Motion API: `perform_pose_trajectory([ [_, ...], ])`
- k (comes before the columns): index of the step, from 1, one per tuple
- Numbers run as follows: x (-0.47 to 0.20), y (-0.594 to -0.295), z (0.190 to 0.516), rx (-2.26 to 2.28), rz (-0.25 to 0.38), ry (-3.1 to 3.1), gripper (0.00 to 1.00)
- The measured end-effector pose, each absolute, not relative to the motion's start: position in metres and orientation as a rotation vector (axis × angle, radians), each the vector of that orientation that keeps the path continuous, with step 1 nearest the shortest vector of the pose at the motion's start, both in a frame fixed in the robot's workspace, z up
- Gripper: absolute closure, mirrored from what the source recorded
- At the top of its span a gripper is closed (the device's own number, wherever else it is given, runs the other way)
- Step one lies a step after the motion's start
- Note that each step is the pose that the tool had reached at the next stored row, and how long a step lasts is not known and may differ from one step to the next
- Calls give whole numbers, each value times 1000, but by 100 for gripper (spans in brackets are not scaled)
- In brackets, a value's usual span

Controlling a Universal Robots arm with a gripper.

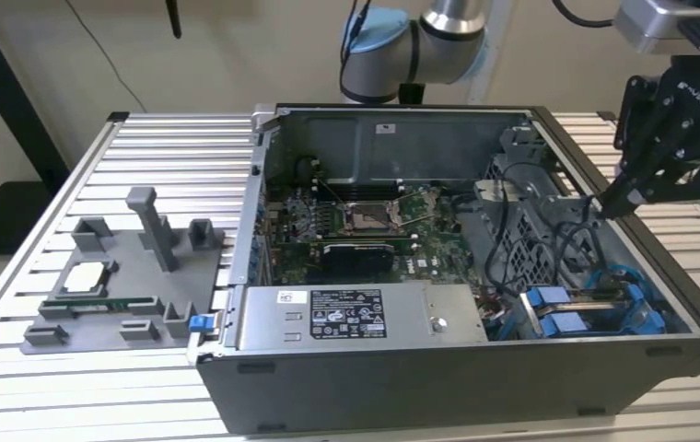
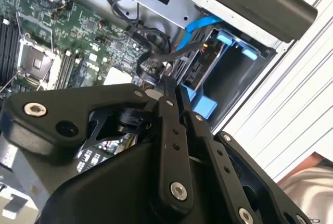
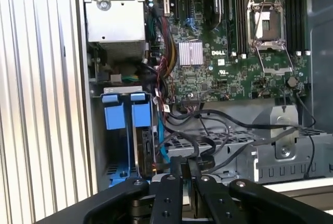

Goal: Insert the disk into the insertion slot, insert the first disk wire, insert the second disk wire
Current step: 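Insert the second disk wire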

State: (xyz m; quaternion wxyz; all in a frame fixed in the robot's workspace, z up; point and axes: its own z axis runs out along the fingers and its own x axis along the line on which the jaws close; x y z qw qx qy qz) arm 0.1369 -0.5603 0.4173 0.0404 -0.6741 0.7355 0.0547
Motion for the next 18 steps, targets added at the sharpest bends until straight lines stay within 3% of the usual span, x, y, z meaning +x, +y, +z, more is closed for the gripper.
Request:
perform_pose_trajectory([
  [10,108,-561,417,-2052,106,2231,100],
  [18,106,-561,417,-2053,99,2233,100],
])
